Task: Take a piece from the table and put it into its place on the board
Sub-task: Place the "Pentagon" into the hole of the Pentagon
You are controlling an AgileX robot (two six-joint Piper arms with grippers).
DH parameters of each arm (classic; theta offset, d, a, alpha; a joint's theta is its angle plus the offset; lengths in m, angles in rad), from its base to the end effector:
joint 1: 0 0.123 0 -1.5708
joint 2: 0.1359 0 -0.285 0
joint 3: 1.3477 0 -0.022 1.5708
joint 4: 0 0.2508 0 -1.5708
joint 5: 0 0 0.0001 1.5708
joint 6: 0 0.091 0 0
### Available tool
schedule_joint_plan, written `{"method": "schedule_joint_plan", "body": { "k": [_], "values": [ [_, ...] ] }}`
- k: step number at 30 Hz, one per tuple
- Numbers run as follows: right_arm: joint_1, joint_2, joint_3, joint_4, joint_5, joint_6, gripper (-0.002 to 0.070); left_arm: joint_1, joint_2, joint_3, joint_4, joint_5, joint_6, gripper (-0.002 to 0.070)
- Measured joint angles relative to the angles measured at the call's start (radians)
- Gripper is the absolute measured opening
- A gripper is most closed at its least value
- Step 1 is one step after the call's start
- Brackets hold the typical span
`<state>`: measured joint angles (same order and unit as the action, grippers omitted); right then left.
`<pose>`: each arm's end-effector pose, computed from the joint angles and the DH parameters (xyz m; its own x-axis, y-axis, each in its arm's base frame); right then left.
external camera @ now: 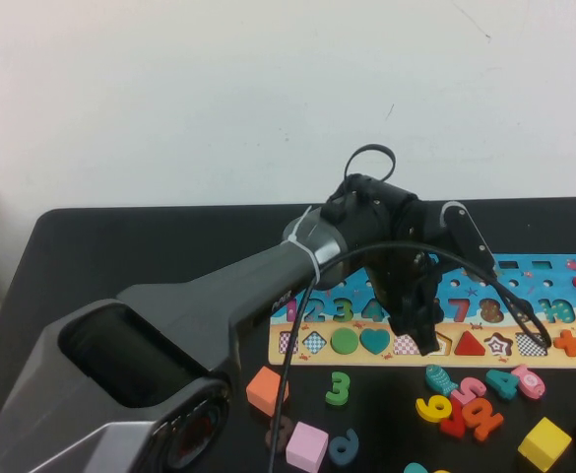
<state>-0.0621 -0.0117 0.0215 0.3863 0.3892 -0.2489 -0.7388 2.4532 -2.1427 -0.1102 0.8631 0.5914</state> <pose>0.0526 0.0098 0.1742 -0.2879 0.1278 -0.9491 -0.0439 0.9883 0.1463 0.3900 -0.3655 0.1583 -0.2194 0.8692 -0.4432 0.9319 0.3212 0.1684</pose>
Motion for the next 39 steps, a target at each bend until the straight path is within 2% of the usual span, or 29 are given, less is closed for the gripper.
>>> {"method": "schedule_joint_plan", "body": {
  "k": [13, 28, 39],
  "values": [
    [0.0, 0.0, 0.0, 0.0, 0.0, 0.0, 0.0589, 0.004, 0.116, -0.142, -0.054, 0.0, 0.0, 0.0316],
    [0.0, 0.0, 0.0, 0.0, 0.0, 0.0, 0.0589, 0.004, 0.161, -0.143, -0.075, -0.124, 0.002, 0.0316],
    [0.0, 0.0, 0.0, 0.0, 0.0, 0.0, 0.0589, 0.004, 0.193, -0.149, -0.128, -0.116, 0.003, 0.0316]
  ]
}}
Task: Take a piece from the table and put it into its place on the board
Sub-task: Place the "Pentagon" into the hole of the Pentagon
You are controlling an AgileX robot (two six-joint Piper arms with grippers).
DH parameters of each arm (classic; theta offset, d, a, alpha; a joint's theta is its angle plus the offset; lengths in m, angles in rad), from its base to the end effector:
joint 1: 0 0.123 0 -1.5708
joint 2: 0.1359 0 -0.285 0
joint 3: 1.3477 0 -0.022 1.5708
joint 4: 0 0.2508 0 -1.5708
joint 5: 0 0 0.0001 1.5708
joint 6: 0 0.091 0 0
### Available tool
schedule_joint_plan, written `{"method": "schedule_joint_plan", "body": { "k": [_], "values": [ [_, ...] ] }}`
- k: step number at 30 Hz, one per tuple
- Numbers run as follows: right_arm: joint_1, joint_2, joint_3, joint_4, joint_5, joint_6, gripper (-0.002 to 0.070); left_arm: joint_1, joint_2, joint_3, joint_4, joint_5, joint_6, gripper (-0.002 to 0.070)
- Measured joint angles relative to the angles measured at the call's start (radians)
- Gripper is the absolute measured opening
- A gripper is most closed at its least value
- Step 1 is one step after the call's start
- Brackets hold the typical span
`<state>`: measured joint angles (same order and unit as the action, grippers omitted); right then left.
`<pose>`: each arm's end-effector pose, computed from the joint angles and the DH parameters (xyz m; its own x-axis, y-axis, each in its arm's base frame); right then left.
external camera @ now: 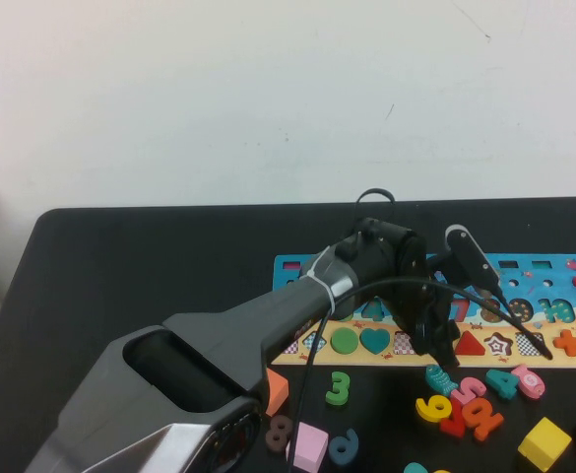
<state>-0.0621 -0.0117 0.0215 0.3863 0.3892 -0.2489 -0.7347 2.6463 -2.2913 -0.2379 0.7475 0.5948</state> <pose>0.0526 0.0098 0.1742 -0.2879 0.1278 -0.9491 -0.0439 0.9883 0.1463 0.4079 -0.3881 0.1024 -0.2757 0.7900 -0.5476 0.9172 0.3867 0.0961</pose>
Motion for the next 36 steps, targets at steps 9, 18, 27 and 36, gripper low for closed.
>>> {"method": "schedule_joint_plan", "body": {
  "k": [9, 18, 27, 36],
  "values": [
    [0.0, 0.0, 0.0, 0.0, 0.0, 0.0, 0.0589, 0.0, 0.019, -0.002, 0.0, 0.009, 0.0, 0.0316],
    [0.0, 0.0, 0.0, 0.0, 0.0, 0.0, 0.0589, 0.0, 0.019, -0.002, 0.0, 0.008, 0.0, 0.0316],
    [0.0, 0.0, 0.0, 0.0, 0.0, 0.0, 0.0589, 0.0, 0.019, -0.002, -0.002, 0.002, 0.0, 0.0328],
    [0.0, 0.0, 0.0, 0.0, 0.0, 0.0, 0.0589, 0.0, 0.019, -0.002, -0.031, 0.002, 0.0, 0.0336]
  ]
}}
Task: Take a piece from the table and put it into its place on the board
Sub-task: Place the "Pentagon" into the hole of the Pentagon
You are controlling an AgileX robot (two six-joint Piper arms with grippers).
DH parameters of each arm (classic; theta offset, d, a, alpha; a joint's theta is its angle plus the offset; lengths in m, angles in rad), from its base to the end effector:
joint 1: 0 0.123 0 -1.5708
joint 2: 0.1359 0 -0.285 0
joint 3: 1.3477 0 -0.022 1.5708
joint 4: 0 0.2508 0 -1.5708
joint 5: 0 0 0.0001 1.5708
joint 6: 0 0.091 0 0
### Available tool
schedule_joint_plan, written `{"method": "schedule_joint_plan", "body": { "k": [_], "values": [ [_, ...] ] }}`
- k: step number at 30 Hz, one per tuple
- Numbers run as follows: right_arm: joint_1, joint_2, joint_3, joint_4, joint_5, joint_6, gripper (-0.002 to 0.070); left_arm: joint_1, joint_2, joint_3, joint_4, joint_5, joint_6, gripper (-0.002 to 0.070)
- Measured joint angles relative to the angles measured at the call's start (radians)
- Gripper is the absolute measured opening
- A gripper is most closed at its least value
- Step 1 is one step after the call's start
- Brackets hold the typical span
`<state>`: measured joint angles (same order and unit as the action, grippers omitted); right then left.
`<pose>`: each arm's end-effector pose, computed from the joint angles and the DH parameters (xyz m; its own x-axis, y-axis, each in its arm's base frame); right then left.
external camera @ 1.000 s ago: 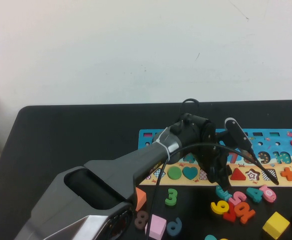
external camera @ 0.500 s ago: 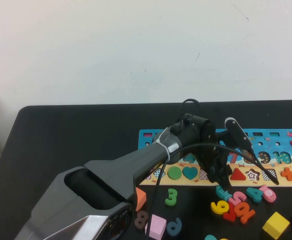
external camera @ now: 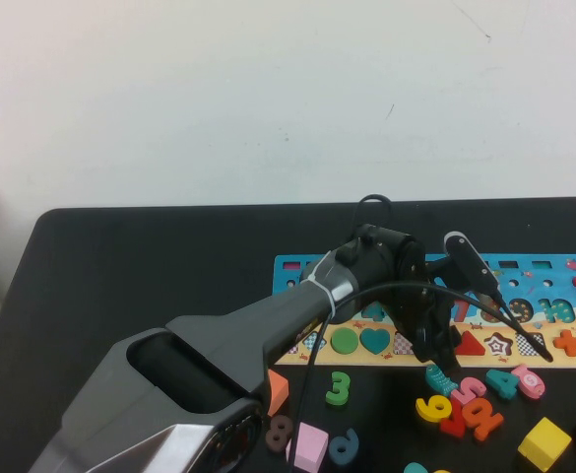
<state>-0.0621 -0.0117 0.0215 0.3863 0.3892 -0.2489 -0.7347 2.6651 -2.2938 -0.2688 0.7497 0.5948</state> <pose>0.0526 0.0098 0.1742 -0.2879 0.1278 -0.9491 -0.0439 0.9883 0.1463 0.4064 -0.3894 0.0929 -0.3003 0.7824 -0.5457 0.9168 0.3947 0.0614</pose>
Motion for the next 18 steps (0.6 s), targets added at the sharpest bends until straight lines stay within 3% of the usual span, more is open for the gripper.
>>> {"method": "schedule_joint_plan", "body": {
  "k": [9, 18],
  "values": [
    [0.0, 0.0, 0.0, 0.0, 0.0, 0.0, 0.0588, 0.0, 0.0, 0.0, -0.002, 0.0, 0.0, 0.0447],
    [0.0, 0.0, 0.0, 0.0, 0.0, 0.0, 0.0588, -0.003, -0.009, 0.0, 0.079, 0.014, 0.0, 0.0463]
  ]
}}
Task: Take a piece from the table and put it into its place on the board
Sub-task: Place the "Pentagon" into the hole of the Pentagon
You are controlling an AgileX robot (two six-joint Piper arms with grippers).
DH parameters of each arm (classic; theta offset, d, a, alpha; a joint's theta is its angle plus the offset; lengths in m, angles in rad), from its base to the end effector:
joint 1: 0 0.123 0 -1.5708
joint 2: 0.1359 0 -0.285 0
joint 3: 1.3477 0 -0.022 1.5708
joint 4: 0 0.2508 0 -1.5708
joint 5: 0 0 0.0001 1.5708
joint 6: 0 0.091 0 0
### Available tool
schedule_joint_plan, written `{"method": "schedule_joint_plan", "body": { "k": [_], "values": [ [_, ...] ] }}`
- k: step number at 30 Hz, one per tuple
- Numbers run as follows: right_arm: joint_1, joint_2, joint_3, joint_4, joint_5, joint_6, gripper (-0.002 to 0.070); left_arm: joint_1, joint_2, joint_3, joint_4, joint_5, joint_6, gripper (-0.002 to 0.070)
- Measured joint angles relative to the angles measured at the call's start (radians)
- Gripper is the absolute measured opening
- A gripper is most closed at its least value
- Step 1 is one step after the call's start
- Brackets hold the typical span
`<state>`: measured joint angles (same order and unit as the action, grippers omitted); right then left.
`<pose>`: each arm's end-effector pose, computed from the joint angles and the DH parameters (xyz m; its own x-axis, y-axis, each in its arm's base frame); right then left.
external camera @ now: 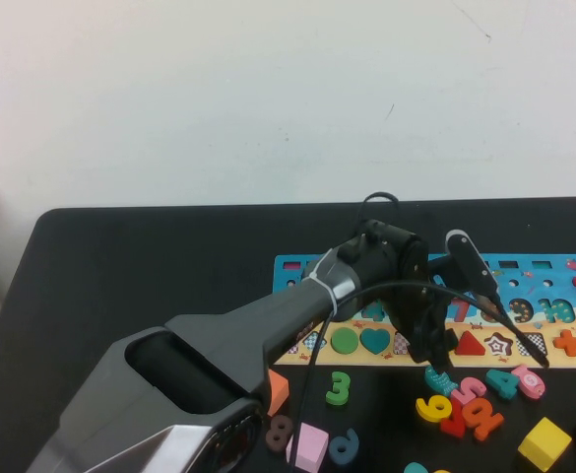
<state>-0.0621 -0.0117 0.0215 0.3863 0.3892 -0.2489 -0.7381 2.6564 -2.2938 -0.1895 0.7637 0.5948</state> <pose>0.0526 0.0098 0.1742 -0.2879 0.1278 -0.9491 -0.0439 0.9883 0.1463 0.4074 -0.3866 0.0961 -0.2527 0.8215 -0.5112 0.9231 0.3630 0.1270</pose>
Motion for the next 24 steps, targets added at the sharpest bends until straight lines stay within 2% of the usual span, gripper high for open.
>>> {"method": "schedule_joint_plan", "body": {
  "k": [14, 16, 24],
  "values": [
    [0.0, 0.0, 0.0, 0.0, 0.0, 0.0, 0.0588, -0.016, -0.03, -0.003, 0.055, 0.004, -0.06, 0.046],
    [0.0, 0.0, 0.0, 0.0, 0.0, 0.0, 0.0588, -0.022, -0.039, -0.005, 0.051, -0.017, -0.08, 0.0435],
    [0.0, 0.0, 0.0, 0.0, 0.0, 0.0, 0.0588, -0.027, -0.041, -0.005, 0.049, -0.108, -0.138, 0.024]
  ]
}}
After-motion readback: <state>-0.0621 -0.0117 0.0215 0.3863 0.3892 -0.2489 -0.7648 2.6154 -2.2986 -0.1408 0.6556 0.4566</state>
